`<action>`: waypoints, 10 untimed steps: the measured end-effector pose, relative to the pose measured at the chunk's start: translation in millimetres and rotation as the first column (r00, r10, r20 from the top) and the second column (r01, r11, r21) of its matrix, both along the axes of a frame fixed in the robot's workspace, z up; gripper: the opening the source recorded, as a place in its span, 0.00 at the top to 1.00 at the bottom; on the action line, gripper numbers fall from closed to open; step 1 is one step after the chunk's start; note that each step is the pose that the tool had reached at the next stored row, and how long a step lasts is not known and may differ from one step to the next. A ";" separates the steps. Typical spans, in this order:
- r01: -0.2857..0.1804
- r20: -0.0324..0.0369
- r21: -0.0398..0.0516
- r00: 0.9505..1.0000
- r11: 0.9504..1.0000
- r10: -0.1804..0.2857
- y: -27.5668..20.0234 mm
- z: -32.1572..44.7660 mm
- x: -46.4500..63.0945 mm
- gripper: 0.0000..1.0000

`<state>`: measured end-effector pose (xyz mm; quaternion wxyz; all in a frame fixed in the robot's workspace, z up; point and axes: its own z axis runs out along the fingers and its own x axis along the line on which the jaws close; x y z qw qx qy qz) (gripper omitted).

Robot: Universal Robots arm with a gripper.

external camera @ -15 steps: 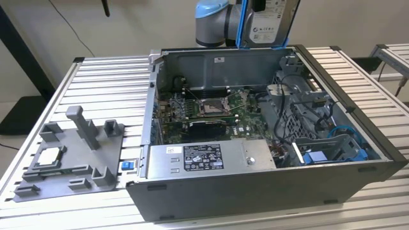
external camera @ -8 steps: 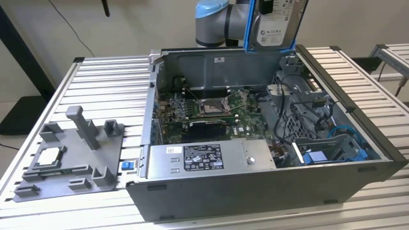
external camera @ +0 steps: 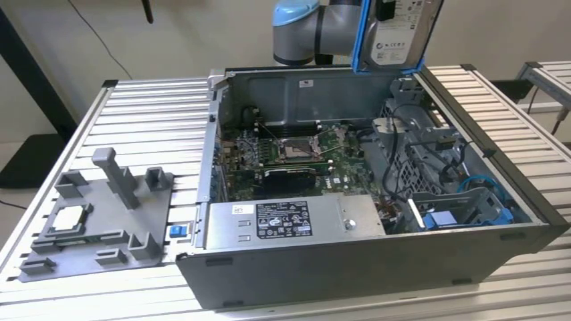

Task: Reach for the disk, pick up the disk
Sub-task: 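Pick up the disk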

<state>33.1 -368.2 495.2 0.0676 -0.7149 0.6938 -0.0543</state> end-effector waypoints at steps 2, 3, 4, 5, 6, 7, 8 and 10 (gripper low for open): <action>0.000 0.000 0.000 1.000 1.000 0.000 0.0 -0.2 5.4 1.00; 0.000 0.000 0.000 1.000 1.000 0.000 0.0 -0.3 7.7 1.00; 0.000 0.000 0.000 1.000 1.000 0.000 0.0 -0.5 10.0 1.00; 0.000 0.000 0.000 1.000 1.000 0.000 0.0 -0.6 12.4 1.00; 0.000 0.000 0.000 1.000 1.000 0.000 -0.1 -0.7 15.1 1.00; 0.000 0.000 0.000 1.000 1.000 0.000 -0.1 -0.7 17.8 1.00; 0.000 0.000 0.000 1.000 1.000 0.000 0.0 -0.8 19.8 1.00; 0.000 0.000 0.000 1.000 1.000 0.000 0.0 -0.9 22.1 1.00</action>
